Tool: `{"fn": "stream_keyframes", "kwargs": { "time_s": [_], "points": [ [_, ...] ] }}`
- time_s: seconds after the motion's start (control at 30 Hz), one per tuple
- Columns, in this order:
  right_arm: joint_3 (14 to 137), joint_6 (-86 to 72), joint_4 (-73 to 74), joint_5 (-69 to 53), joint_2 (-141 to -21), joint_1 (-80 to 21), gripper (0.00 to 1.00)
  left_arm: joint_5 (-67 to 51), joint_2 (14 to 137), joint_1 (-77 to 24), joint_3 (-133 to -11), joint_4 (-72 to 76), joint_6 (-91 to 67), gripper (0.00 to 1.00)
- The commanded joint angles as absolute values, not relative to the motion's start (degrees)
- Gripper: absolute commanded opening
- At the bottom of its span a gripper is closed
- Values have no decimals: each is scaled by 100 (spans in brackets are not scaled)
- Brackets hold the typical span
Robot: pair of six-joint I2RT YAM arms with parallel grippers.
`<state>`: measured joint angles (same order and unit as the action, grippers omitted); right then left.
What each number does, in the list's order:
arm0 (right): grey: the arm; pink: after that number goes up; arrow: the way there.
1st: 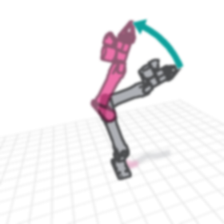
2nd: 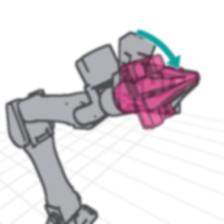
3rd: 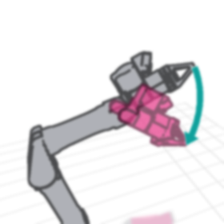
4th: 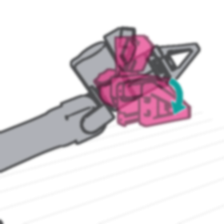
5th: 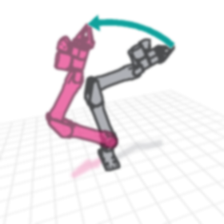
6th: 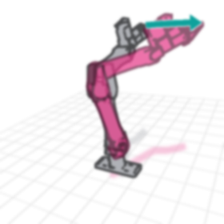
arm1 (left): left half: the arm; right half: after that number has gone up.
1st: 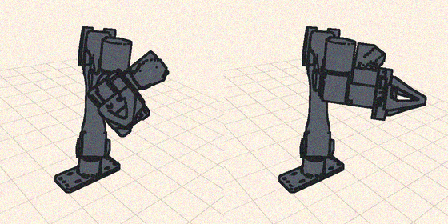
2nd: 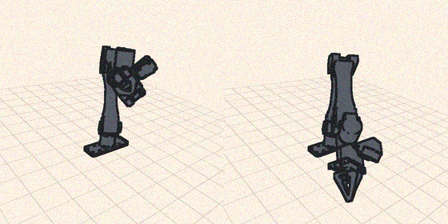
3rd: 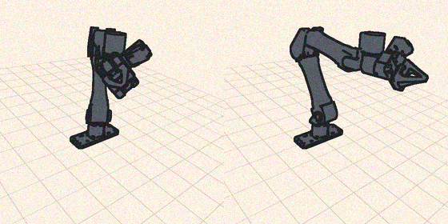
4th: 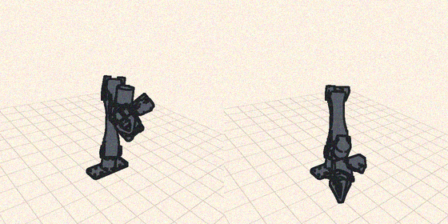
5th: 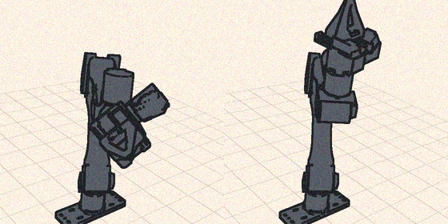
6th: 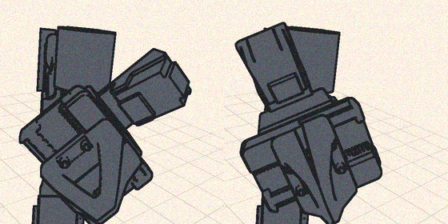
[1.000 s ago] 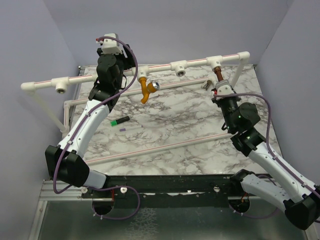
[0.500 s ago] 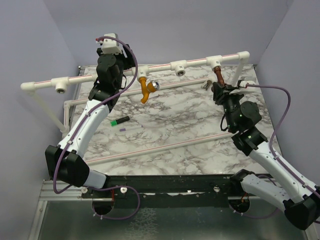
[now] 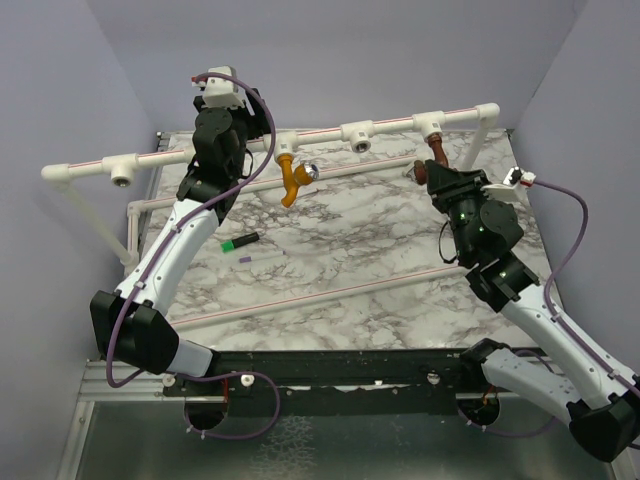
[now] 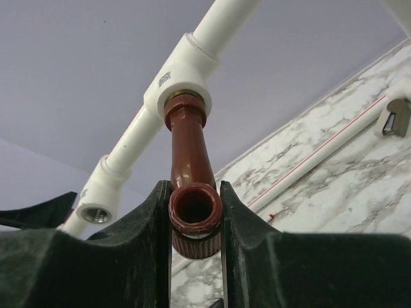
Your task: Install the water faucets
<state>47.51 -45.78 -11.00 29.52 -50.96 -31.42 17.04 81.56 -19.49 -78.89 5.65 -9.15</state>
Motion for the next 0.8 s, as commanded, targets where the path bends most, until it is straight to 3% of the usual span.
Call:
{"fn": "stream_keyframes", "kwargs": {
  "time_s": [0.0,0.4,0.6,0.67,0.77],
  "points": [
    [4704,-6472,-1047,2917,-4974,-3173,1,1345,8455,-2074,-7488,-1002,-642,72],
    [4618,-8328,-941,2563,-4818,-3173,1,1337,8475,-2074,-7488,-1002,-648,73],
    [4749,-8536,-651,2468,-4804,-3178,1,1321,8482,-2074,-7488,-1002,-659,73],
    [4812,-8488,-519,2500,-4808,-3173,6,1318,8481,-2074,-7488,-1002,-662,73],
    [4851,-8441,-357,2550,-4786,-3178,23,1323,8482,-2074,-7488,-1002,-659,72]
  ]
}}
